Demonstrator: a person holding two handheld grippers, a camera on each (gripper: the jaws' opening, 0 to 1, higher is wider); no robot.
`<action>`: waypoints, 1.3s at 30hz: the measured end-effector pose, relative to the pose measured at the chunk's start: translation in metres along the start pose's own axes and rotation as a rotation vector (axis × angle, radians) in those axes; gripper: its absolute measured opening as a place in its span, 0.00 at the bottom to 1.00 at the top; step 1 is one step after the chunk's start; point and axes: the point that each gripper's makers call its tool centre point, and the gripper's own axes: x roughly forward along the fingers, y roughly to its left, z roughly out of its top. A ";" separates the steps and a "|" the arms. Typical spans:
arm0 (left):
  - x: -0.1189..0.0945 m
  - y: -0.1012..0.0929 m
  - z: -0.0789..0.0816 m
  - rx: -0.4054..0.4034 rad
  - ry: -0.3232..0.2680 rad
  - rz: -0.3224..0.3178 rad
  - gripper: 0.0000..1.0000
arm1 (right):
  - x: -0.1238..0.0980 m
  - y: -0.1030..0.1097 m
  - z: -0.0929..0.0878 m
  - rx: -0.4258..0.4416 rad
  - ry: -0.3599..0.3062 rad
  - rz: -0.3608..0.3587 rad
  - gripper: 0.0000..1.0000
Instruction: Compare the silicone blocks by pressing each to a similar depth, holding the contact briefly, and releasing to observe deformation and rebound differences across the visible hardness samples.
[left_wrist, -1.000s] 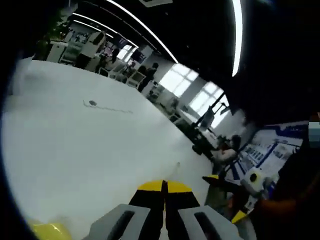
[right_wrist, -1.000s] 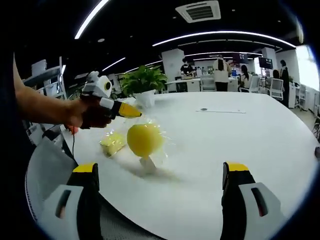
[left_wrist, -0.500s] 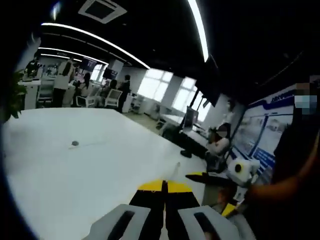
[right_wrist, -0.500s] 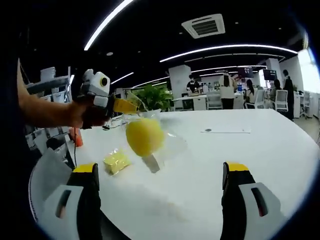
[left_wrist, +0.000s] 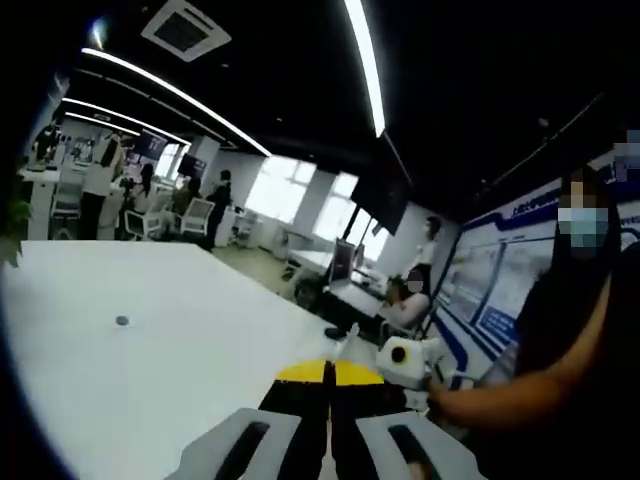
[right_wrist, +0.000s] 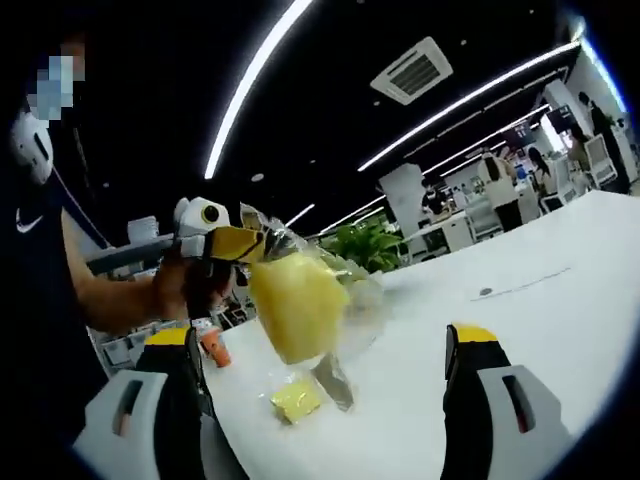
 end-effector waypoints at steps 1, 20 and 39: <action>-0.001 -0.002 0.002 -0.009 -0.004 -0.005 0.00 | 0.003 0.004 -0.002 -0.014 0.012 0.005 0.96; -0.021 -0.013 0.019 -0.048 -0.053 -0.024 0.00 | 0.037 0.048 0.030 -0.162 -0.021 0.159 0.53; -0.036 -0.001 0.027 -0.040 -0.081 -0.019 0.00 | 0.050 0.072 0.038 -0.082 0.047 0.256 0.14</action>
